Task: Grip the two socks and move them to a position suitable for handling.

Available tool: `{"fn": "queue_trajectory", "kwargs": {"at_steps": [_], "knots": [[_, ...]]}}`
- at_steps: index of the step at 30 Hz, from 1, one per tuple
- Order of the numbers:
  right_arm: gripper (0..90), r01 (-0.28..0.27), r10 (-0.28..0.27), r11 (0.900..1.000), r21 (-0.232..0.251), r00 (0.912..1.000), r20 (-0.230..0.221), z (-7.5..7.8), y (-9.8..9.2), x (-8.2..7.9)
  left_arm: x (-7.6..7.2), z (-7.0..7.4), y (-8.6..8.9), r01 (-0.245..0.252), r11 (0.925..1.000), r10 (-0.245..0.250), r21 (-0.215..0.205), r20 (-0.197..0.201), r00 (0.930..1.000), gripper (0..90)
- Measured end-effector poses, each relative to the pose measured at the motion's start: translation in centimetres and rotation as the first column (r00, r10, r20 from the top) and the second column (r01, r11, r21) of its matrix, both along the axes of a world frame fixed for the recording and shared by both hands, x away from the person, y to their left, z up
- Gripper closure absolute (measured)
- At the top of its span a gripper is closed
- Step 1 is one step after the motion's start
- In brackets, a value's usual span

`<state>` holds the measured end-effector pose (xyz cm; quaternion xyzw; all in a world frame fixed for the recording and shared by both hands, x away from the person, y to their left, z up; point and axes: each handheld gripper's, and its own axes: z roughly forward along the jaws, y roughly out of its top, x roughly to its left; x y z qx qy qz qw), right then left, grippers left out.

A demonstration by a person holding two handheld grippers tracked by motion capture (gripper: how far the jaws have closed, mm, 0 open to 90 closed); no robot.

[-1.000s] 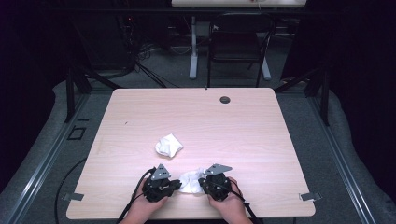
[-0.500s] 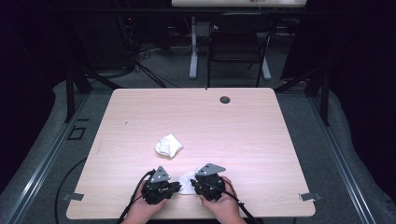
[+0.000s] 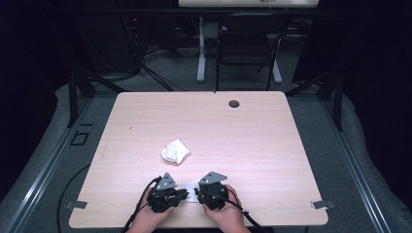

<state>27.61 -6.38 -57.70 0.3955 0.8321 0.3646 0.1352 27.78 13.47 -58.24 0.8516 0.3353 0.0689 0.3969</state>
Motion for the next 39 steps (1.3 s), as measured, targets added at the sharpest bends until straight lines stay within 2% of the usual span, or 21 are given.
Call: {"fn": "queue_trajectory", "kwargs": {"at_steps": [7,13,15,24,27,30,31,39], "knots": [[88.6,-0.005,0.005,1.000,0.009,0.9999,-0.014,0.2,-0.3,-0.1,0.0,0.0,0.0,-0.001,1.0000,0.001,-0.001,0.000,1.0000,82.3],[89.5,-0.007,0.007,1.000,0.018,0.9997,-0.023,0.6,-0.9,-0.1,0.0,0.0,0.0,-0.002,1.0000,0.002,-0.003,-0.003,1.0000,82.3],[89.6,-0.001,0.002,0.999,0.038,0.9997,-0.022,0.7,-1.0,-0.2,0.0,0.0,0.0,-0.002,1.0000,0.002,-0.002,-0.002,1.0000,82.3],[89.7,0.006,-0.005,0.997,0.075,0.9999,-0.011,2.1,-2.6,-0.5,0.0,0.0,0.0,-0.012,0.9999,0.012,-0.006,-0.006,0.9999,82.3],[89.7,0.020,-0.020,0.995,0.095,0.9998,-0.002,2.8,-3.3,-0.8,0.0,0.0,0.0,-0.014,0.9999,0.014,-0.006,-0.008,0.9999,82.3],[89.7,0.021,-0.022,0.996,0.089,0.9998,0.004,3.3,-4.2,-0.9,0.0,0.0,0.1,-0.015,0.9999,0.015,-0.005,-0.009,0.9998,82.3],[89.7,0.032,-0.033,0.994,0.102,0.9994,0.007,3.5,-4.5,-1.0,0.1,0.0,0.1,-0.014,0.9999,0.014,-0.003,-0.009,0.9999,82.3],[89.7,0.071,-0.072,0.990,0.120,0.9974,-0.001,3.9,-6.5,-1.1,0.3,0.1,0.5,-0.027,0.9996,0.027,0.006,-0.012,0.9996,82.2]]}}
